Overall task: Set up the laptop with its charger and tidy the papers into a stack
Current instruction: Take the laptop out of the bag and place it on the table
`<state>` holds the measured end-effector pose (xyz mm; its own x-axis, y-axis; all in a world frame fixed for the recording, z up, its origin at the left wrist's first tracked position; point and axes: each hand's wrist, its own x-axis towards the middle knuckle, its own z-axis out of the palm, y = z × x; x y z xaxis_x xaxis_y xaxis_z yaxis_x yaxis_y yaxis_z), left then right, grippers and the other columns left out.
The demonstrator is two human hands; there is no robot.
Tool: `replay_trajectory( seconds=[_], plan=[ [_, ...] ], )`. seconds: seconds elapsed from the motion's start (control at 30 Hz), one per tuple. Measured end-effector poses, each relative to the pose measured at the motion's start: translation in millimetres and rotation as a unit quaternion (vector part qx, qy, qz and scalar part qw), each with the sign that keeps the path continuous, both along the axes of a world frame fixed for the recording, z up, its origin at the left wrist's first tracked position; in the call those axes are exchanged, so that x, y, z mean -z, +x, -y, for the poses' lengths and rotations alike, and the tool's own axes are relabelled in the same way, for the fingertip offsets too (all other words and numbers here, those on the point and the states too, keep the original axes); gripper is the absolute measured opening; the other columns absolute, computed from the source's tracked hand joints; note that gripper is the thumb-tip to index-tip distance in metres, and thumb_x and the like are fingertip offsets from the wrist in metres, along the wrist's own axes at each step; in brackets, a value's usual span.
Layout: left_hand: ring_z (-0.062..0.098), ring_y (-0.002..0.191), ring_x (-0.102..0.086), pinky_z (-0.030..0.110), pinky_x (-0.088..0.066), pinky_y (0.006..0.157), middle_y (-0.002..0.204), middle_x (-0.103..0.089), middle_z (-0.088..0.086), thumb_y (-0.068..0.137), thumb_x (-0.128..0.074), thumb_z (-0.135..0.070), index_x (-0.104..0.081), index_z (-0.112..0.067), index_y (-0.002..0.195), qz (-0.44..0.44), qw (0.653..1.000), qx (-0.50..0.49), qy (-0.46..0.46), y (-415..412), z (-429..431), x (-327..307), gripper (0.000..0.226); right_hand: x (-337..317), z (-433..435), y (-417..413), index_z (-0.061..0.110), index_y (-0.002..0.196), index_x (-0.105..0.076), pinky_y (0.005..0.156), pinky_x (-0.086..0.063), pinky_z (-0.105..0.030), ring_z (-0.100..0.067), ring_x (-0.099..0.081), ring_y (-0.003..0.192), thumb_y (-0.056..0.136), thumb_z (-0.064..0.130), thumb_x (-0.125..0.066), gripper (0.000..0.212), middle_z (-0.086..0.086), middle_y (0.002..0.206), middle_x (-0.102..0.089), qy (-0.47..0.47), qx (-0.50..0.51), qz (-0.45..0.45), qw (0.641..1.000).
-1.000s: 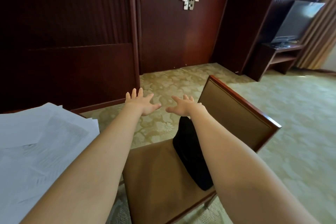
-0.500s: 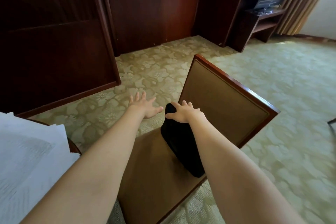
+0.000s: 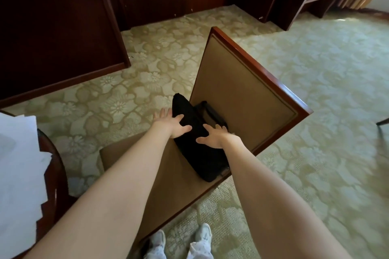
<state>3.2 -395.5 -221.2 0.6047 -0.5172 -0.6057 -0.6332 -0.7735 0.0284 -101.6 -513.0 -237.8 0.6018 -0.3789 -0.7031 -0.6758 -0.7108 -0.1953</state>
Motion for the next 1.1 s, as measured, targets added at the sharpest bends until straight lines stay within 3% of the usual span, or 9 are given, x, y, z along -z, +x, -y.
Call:
replay_trajectory(
  seconds=[0.27, 0.37, 0.5, 0.67, 0.77, 0.87, 1.1],
  plan=[
    [0.031, 0.144, 0.01, 0.048, 0.003, 0.115, 0.157, 0.008, 0.01, 0.094, -0.019, -0.062, -0.003, -0.03, 0.15, -0.031, 0.999, -0.006, 0.043, -36, 31, 35, 0.067, 43, 25, -40, 0.029, 0.151, -0.002, 0.116, -0.013, -0.052, -0.03, 0.0, 0.145, 0.096, 0.042, -0.044, 0.07, -0.009, 0.158, 0.001, 0.057, 0.0, -0.036, 0.998],
    [0.031, 0.144, 0.011, 0.047, 0.003, 0.115, 0.157, 0.007, 0.01, 0.094, -0.018, -0.061, -0.003, -0.03, 0.15, -0.05, 0.997, -0.01, 0.055, -48, 41, 45, 0.066, 64, 19, -64, 0.025, 0.151, -0.01, 0.11, -0.029, -0.046, -0.033, -0.02, 0.14, 0.097, 0.031, -0.044, 0.064, -0.011, 0.156, -0.01, 0.071, 0.024, 0.014, 0.997],
    [0.032, 0.144, 0.006, 0.046, 0.002, 0.115, 0.157, 0.003, 0.012, 0.095, -0.019, -0.059, -0.003, -0.029, 0.15, -0.073, 0.996, -0.005, 0.057, -63, 56, 56, 0.065, 89, 7, -96, 0.018, 0.143, -0.024, 0.097, -0.043, -0.043, -0.031, -0.043, 0.123, 0.093, 0.015, -0.045, 0.054, -0.01, 0.144, -0.03, 0.002, 0.079, 0.113, 0.99],
    [0.035, 0.141, -0.017, 0.046, -0.012, 0.114, 0.154, -0.017, 0.015, 0.097, -0.023, -0.054, -0.003, -0.028, 0.15, -0.1, 0.992, 0.021, 0.077, -77, 69, 65, 0.063, 100, 19, -104, 0.012, 0.136, -0.031, 0.097, -0.04, -0.041, -0.031, -0.044, 0.121, 0.094, 0.025, -0.048, 0.047, -0.012, 0.134, -0.043, -0.04, 0.108, 0.057, 0.992],
    [0.035, 0.14, -0.019, 0.046, -0.014, 0.113, 0.154, -0.018, 0.015, 0.098, -0.028, -0.049, -0.001, -0.03, 0.15, -0.111, 0.99, 0.045, 0.073, -85, 69, 73, 0.062, 105, 28, -100, 0.011, 0.137, -0.038, 0.099, -0.034, -0.039, -0.029, -0.042, 0.124, 0.096, 0.034, -0.044, 0.046, -0.012, 0.135, -0.043, -0.04, 0.099, 0.009, 0.994],
    [0.036, 0.14, -0.021, 0.045, -0.017, 0.113, 0.154, -0.016, 0.014, 0.098, -0.034, -0.042, 0.001, -0.033, 0.149, -0.12, 0.989, 0.052, 0.066, -89, 68, 79, 0.062, 115, 34, -99, 0.011, 0.132, -0.046, 0.098, -0.039, -0.039, -0.03, -0.045, 0.121, 0.097, 0.037, -0.041, 0.044, -0.013, 0.132, -0.045, -0.021, 0.093, -0.018, 0.995],
    [0.036, 0.137, -0.025, 0.043, -0.026, 0.11, 0.153, -0.018, 0.015, 0.099, -0.037, -0.033, 0.002, -0.035, 0.149, -0.127, 0.99, 0.04, 0.048, -91, 64, 83, 0.063, 124, 29, -95, 0.006, 0.113, -0.056, 0.09, -0.048, -0.041, -0.033, -0.056, 0.105, 0.099, 0.027, -0.04, 0.03, -0.015, 0.11, -0.059, 0.023, 0.189, 0.053, 0.98]
  ],
)
